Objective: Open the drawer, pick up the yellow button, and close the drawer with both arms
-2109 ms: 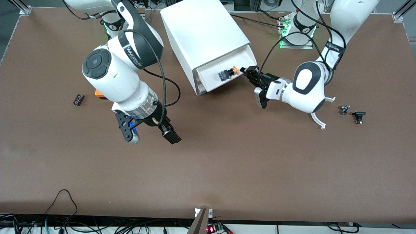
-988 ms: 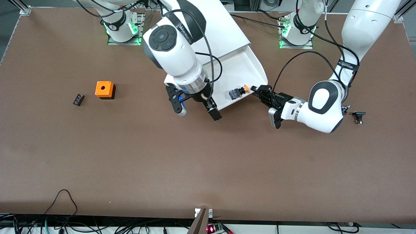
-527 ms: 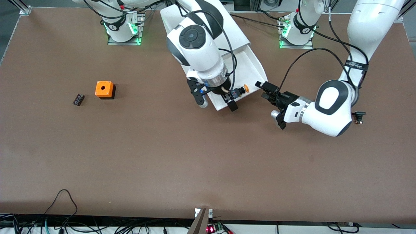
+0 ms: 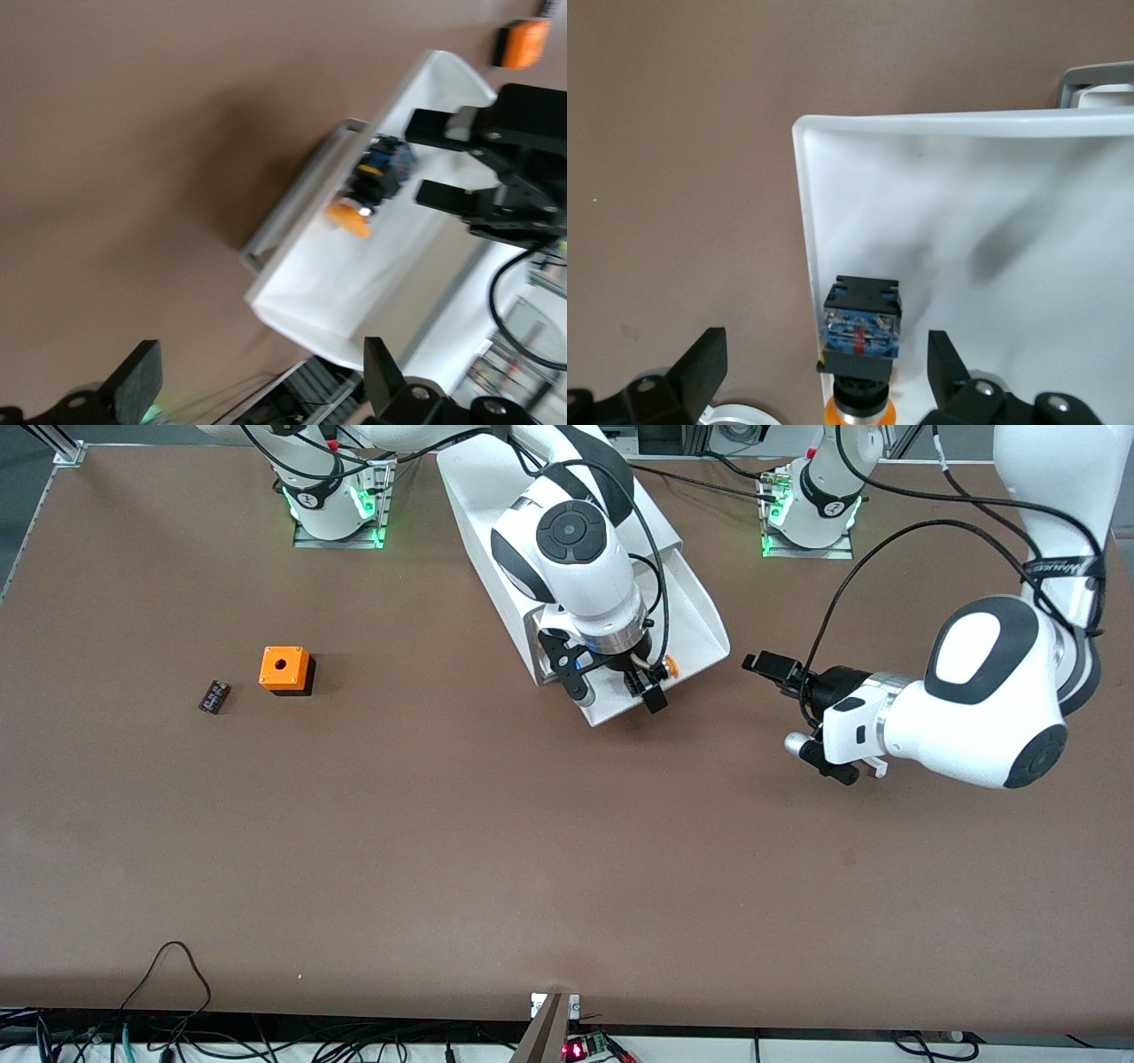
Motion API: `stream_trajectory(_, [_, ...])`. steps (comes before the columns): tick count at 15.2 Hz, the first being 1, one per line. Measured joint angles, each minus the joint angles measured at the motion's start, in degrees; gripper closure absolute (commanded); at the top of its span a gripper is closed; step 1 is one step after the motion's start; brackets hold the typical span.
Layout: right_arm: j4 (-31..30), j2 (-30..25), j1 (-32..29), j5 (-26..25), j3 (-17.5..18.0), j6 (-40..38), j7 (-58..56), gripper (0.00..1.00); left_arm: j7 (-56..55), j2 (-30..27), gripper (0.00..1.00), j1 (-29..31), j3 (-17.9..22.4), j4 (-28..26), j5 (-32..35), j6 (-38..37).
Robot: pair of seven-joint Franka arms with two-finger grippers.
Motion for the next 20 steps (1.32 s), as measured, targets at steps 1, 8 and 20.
stream_trajectory(1, [0.00,0.07,0.07,-0.26,0.00,-0.20,0.00,0.00,-1.34,-0.64,0.00,-0.48,-0.19,0.49,3.49,-0.01])
stream_trajectory(8, [-0.70,0.69,1.17,-2.78,0.00,-1.02,0.00,0.25,-8.17,-3.17,0.00,-7.07,-0.35,6.84,26.21,0.21])
stream_trajectory(20, [0.68,0.32,1.15,-2.81,-0.11,-3.54,-0.05,1.00,-8.33,-2.69,0.00,-6.53,0.84,9.54,26.64,5.87])
